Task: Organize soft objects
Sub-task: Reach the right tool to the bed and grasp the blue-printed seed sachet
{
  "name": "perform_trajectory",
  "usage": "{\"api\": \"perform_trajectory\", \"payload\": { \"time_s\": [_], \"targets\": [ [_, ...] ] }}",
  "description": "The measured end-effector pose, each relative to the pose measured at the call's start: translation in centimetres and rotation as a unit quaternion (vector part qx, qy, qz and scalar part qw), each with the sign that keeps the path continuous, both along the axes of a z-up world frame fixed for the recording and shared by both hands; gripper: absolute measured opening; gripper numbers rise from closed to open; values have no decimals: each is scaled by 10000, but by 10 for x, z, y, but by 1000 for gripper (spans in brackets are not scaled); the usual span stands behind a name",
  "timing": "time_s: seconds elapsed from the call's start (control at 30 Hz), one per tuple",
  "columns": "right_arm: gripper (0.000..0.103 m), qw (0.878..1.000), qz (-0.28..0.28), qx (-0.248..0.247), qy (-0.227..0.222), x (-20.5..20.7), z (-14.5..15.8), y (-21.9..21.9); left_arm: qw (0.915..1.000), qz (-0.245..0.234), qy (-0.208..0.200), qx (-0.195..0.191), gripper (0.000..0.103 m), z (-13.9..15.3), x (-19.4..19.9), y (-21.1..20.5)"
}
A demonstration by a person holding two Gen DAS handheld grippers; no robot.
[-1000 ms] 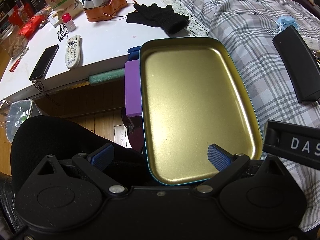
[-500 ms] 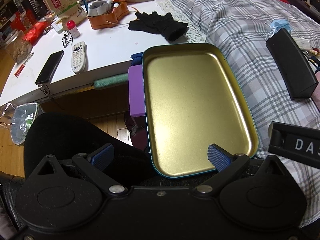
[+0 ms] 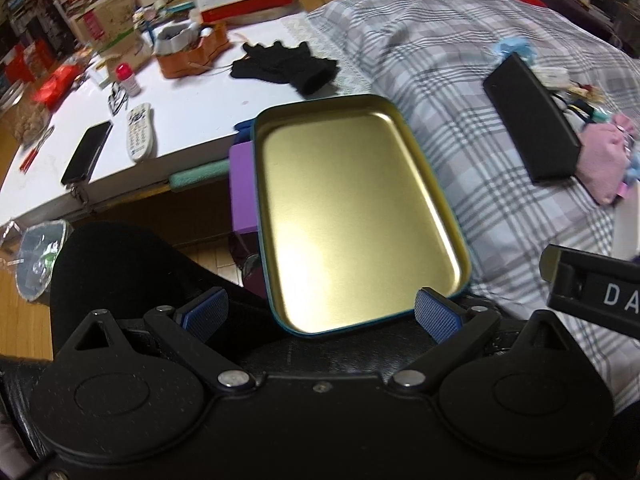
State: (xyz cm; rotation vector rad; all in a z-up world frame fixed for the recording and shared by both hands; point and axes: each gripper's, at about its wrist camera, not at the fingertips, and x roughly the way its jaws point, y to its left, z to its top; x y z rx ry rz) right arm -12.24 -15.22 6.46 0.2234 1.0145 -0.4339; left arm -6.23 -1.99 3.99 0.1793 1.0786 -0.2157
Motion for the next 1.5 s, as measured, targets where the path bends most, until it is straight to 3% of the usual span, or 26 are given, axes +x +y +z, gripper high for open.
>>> {"api": "perform_trajectory", "payload": {
  "time_s": [0.4,0.67,0.83,1.17,1.33,1.5],
  "targets": [
    [103,9942,-968,74,-453,-53,24,-90,9950,-987,-47,-170,97,19,-20,-65],
    [103,9779,-1946,-265,-720,-84,38,-169,9893,-1434,-124,-248,97,35,-13,-108],
    [102,9705,-2258,-145,-826,-92,40,-222,9862,-1624,-187,-269,97,43,-2,-130],
    [102,9584,-2702,-67,-918,-57,32,-298,9785,-2015,-303,-310,97,51,36,-176],
    [102,9688,-2344,-80,-807,-16,17,-328,9741,-2194,-398,-389,97,56,56,-197],
    [102,9712,-2299,122,-620,26,-11,-351,9697,-2377,-436,-363,97,59,73,-218]
  ]
}}
